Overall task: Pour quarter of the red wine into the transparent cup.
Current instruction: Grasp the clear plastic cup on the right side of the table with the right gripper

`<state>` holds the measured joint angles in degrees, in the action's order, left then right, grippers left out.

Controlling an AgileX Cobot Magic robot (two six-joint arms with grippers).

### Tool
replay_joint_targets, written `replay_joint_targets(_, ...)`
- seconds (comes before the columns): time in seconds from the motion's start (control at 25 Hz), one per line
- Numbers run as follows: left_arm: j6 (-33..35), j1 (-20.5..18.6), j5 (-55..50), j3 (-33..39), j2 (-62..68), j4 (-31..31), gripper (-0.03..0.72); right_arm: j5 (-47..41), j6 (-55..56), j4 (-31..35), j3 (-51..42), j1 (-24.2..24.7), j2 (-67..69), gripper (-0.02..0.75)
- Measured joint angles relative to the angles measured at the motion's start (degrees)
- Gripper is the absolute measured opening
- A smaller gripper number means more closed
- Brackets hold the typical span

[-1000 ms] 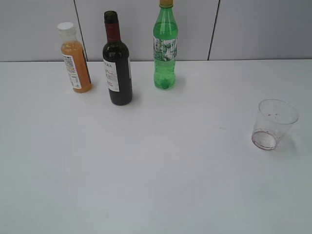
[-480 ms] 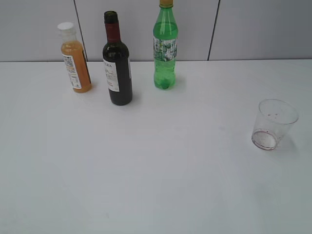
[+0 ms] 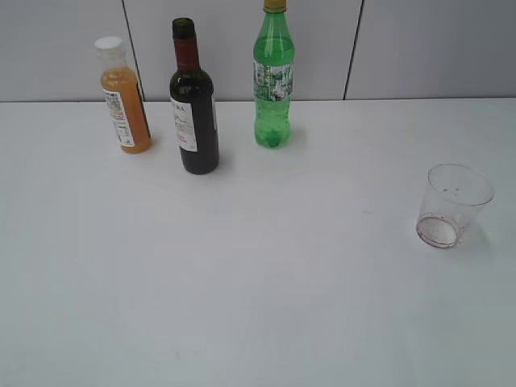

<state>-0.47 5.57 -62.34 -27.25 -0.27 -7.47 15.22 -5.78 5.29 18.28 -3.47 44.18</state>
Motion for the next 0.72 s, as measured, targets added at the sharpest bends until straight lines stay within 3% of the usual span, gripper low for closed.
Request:
replay_joint_targets(0.16, 0.0, 0.0, 0.0, 0.0, 0.0, 0.0, 0.585, 8.1, 1.9, -1.1, -4.9, 0.0, 5.2, 0.594)
replay_joint_targets(0.44, 0.0, 0.0, 0.0, 0.0, 0.0, 0.0, 0.585, 24.2, 6.8, -8.5, -10.8, 0.0, 15.0, 0.594)
replay_joint_targets(0.72, 0.0, 0.0, 0.0, 0.0, 0.0, 0.0, 0.585, 42.5, 7.5, -10.1, -15.0, 0.0, 29.6, 0.594)
